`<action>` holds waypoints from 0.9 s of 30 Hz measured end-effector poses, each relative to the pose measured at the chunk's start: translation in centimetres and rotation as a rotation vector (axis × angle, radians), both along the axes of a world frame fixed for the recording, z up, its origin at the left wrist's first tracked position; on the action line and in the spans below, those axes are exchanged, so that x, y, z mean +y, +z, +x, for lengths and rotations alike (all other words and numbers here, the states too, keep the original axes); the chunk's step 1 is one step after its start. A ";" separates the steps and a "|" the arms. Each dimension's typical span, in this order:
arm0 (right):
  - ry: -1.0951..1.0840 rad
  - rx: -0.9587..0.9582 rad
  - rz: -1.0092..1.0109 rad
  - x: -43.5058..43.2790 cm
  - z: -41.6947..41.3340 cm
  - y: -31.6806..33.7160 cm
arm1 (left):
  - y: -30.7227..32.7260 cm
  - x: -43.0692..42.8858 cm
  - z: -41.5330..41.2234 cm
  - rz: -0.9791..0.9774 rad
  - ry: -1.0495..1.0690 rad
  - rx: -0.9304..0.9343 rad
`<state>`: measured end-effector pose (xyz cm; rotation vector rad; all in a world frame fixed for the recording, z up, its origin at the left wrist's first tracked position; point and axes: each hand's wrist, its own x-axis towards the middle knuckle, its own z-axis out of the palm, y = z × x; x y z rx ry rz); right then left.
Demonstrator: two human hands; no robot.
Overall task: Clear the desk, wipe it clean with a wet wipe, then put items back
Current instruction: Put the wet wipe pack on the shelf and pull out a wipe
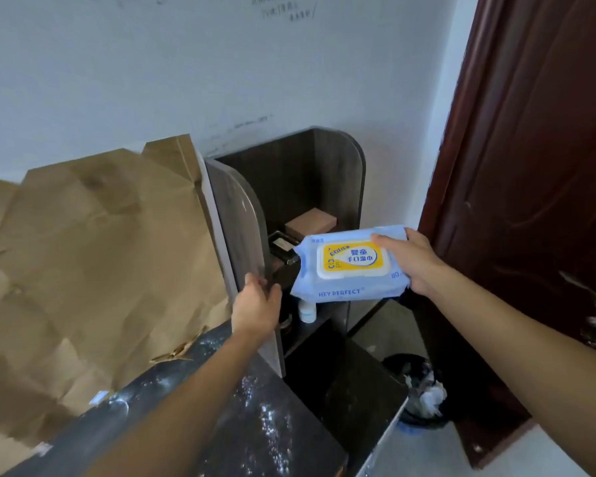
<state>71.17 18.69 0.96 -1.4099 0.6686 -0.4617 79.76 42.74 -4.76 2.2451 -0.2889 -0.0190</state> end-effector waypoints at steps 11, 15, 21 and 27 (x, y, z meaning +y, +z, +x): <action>0.421 0.042 -0.013 -1.6 16.4 1.2 | -2.9 -1.6 2.6 0.101 0.168 -0.157; 0.610 0.097 -0.095 -2.1 21.4 0.3 | -2.7 -2.8 1.6 0.117 0.287 -0.194; 0.642 0.225 -1.140 -3.2 22.8 0.3 | -2.2 -5.3 -1.1 0.238 0.486 -0.293; 0.860 -0.144 -1.650 -3.5 21.8 3.6 | -1.0 -8.8 -1.4 0.324 0.256 -0.666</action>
